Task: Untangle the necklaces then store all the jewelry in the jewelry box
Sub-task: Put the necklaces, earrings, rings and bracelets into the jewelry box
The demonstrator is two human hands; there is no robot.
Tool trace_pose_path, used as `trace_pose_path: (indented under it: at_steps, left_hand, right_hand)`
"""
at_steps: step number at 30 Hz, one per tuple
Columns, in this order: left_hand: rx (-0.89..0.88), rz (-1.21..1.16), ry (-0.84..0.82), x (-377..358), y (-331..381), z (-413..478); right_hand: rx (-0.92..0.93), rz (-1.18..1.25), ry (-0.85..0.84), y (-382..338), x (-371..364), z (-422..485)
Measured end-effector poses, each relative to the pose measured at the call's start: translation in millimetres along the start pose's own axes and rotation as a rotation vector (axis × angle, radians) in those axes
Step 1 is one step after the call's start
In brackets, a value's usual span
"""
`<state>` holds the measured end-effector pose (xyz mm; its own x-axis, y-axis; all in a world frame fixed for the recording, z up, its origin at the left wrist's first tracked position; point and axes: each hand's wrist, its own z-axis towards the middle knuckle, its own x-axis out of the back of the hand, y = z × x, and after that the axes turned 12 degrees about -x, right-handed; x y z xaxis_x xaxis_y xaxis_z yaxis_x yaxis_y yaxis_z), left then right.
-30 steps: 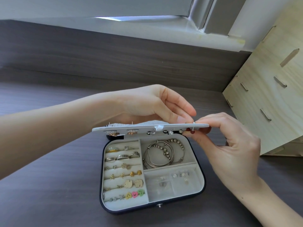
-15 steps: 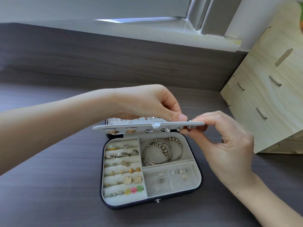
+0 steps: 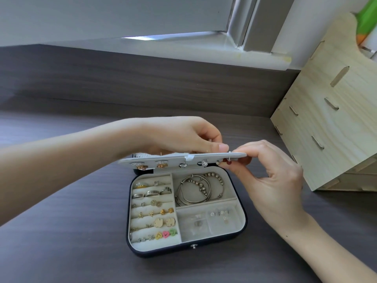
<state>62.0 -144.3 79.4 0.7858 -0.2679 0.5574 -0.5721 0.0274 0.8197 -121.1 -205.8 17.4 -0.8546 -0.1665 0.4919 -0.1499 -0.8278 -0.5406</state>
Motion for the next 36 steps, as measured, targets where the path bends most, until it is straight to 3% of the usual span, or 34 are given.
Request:
trace_pose_path:
  at_steps: [9, 14, 22, 28, 36]
  left_hand:
    - [0.031, -0.322, -0.015, 0.8, 4.3, -1.1]
    - [0.051, -0.045, -0.058, 0.5, 5.1, 1.4]
    - [0.007, -0.269, 0.006, 6.1, 13.1, 4.0]
    - [0.072, -0.057, -0.025, 4.5, 11.4, 5.7]
    - [0.055, -0.134, -0.053, 9.4, 15.3, 5.6]
  right_hand:
    - [0.006, 0.0, 0.012, 0.7, -1.3, 0.3]
    - [0.007, 0.004, 0.019, 0.9, -1.2, -0.1]
    - [0.005, 0.014, 0.015, 0.3, -1.4, 0.8]
    - [0.016, 0.024, 0.016, 1.8, -1.8, 1.0]
    - [0.004, 0.03, 0.016, 3.5, -2.4, 1.3]
